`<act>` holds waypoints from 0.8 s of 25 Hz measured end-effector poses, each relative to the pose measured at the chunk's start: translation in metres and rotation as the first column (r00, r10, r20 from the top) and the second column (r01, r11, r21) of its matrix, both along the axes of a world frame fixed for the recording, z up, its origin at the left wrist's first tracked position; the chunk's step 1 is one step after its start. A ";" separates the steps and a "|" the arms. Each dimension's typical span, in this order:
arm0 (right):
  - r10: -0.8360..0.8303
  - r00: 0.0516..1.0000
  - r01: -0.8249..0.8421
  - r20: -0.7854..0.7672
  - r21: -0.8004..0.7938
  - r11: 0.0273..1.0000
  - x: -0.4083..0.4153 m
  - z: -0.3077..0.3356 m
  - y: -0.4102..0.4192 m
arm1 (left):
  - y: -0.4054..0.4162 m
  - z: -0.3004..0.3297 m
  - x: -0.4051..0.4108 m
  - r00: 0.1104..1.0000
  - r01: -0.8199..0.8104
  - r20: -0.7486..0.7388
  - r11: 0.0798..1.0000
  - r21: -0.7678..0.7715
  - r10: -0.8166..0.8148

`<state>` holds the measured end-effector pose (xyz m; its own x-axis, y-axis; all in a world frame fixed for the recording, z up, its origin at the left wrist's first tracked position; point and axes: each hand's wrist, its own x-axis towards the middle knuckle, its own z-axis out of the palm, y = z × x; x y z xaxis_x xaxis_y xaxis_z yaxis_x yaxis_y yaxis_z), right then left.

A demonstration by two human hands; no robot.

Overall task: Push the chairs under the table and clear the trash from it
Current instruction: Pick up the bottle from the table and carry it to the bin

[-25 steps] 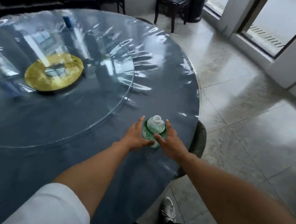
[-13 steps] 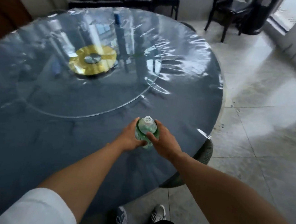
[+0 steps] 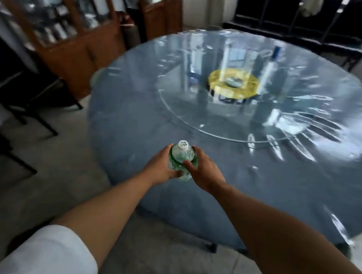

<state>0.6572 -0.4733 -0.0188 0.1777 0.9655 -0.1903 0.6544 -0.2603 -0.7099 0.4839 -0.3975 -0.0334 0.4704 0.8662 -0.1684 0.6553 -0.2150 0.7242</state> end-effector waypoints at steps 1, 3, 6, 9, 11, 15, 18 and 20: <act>0.048 0.999 -0.048 0.002 -0.004 0.999 -0.030 0.002 0.010 | 0.001 0.001 -0.032 0.999 -0.051 0.019 0.999 0.003 0.051; 0.117 0.993 -0.117 -0.001 -0.002 0.993 -0.082 0.005 0.027 | 0.002 0.004 -0.086 0.990 -0.137 0.035 0.991 0.001 0.137; 0.227 0.974 -0.227 0.005 -0.008 0.974 -0.175 0.004 0.048 | 0.003 0.000 -0.184 0.965 -0.248 0.085 0.969 -0.015 0.248; 0.340 0.940 -0.340 0.031 -0.017 0.940 -0.261 -0.001 0.062 | -0.001 -0.005 -0.273 0.936 -0.340 0.083 0.940 -0.038 0.342; 0.395 0.918 -0.394 0.050 -0.019 0.919 -0.305 -0.005 0.069 | -0.010 -0.005 -0.315 0.903 -0.419 0.082 0.907 -0.035 0.421; 0.536 0.842 -0.532 0.062 -0.066 0.844 -0.395 -0.017 0.076 | -0.035 -0.019 -0.398 0.830 -0.551 0.076 0.833 -0.049 0.553; 0.624 0.779 -0.619 0.054 -0.088 0.780 -0.449 -0.030 0.082 | -0.048 -0.031 -0.446 0.768 -0.636 0.054 0.770 -0.056 0.638; 0.675 0.737 -0.669 0.041 -0.106 0.736 -0.478 -0.038 0.087 | -0.053 -0.037 -0.471 0.733 -0.675 0.035 0.733 -0.084 0.679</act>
<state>0.1789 -0.3868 -0.0568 -0.4956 0.8209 -0.2837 0.7280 0.2144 -0.6512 0.0125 -0.4508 -0.0701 -0.2257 0.9482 -0.2236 0.5660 0.3144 0.7621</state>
